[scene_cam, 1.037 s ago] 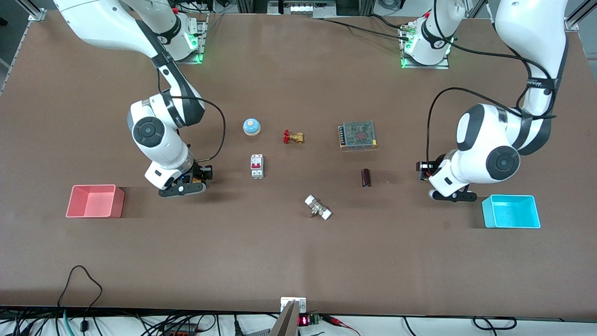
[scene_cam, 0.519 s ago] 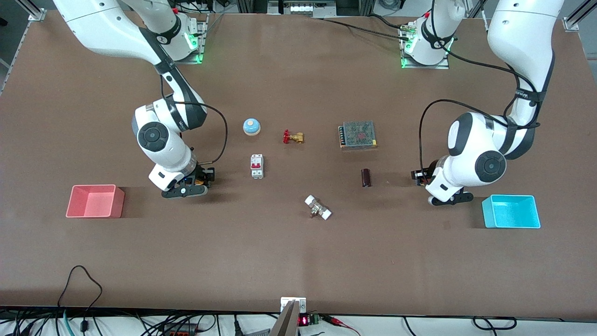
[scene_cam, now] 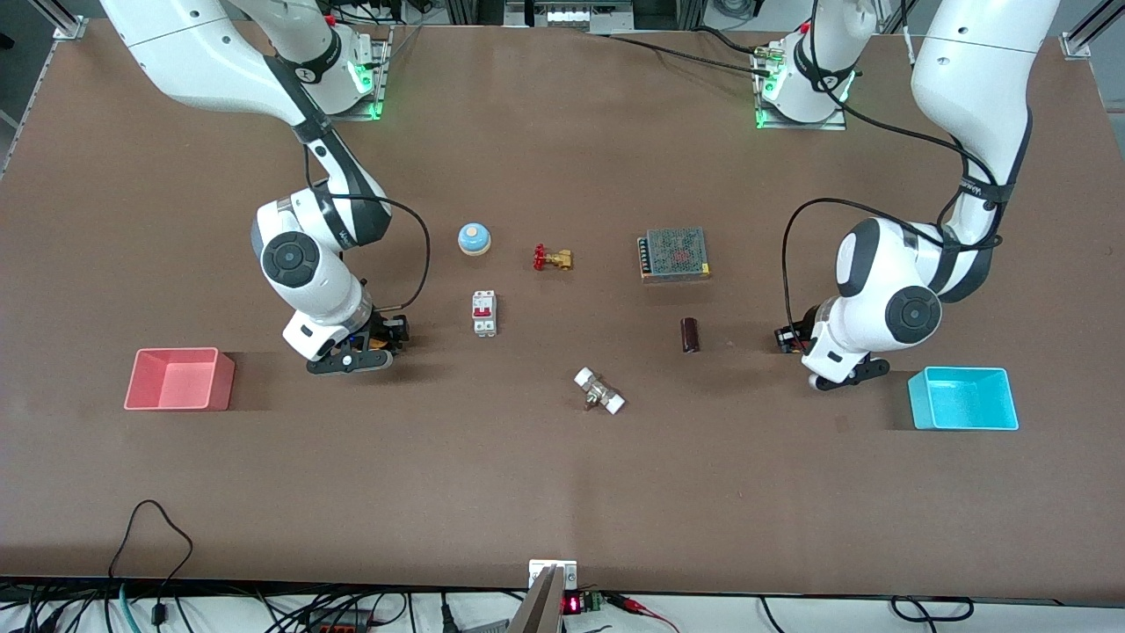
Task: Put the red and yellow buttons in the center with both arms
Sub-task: 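Lower both held buttons onto the table toward the center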
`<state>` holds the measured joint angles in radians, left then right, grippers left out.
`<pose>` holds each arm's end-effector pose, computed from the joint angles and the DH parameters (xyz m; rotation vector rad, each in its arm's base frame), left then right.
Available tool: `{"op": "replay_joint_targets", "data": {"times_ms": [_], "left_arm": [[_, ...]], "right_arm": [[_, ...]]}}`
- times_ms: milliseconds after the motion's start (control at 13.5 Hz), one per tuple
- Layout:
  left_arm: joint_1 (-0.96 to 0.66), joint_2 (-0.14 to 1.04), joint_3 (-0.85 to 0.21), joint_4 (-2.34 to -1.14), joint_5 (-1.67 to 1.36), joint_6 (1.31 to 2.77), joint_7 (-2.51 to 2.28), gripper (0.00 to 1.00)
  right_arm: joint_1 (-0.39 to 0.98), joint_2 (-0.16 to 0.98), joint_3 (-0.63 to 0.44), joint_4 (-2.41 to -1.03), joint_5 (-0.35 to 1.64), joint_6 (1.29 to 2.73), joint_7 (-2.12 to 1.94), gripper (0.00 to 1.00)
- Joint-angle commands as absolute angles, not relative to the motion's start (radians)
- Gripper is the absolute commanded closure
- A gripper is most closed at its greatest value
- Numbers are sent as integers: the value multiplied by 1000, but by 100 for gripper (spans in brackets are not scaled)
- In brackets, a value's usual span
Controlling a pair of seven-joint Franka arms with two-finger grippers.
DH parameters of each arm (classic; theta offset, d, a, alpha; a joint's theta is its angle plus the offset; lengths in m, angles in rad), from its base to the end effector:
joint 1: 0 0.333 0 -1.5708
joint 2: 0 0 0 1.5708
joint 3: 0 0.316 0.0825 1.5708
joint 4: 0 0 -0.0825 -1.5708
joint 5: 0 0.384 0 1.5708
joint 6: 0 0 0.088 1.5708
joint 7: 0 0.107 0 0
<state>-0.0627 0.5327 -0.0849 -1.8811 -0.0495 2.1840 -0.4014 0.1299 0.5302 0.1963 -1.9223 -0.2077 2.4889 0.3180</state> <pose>0.6035 -0.0898 0.2084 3.0691 0.4540 -0.3771 0.5998 0.1980 0.2221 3.1186 0.2210 0.0931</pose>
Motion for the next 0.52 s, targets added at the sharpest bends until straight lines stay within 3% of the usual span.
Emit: {"op": "replay_joint_targets", "data": {"times_ms": [0, 148, 444], "left_arm": [[-61, 514, -83, -1878, -72, 2192, -399, 4], [-61, 439, -83, -1873, -72, 2180, -391, 0], [-60, 293, -81, -1821, -57, 2180, -332, 0]], "right_arm": [[130, 491, 195, -1910, -219, 2487, 334, 0], [127, 378, 193, -1893, -190, 2368, 331, 0], [87, 165, 152, -1702, -26, 1877, 165, 0]]}}
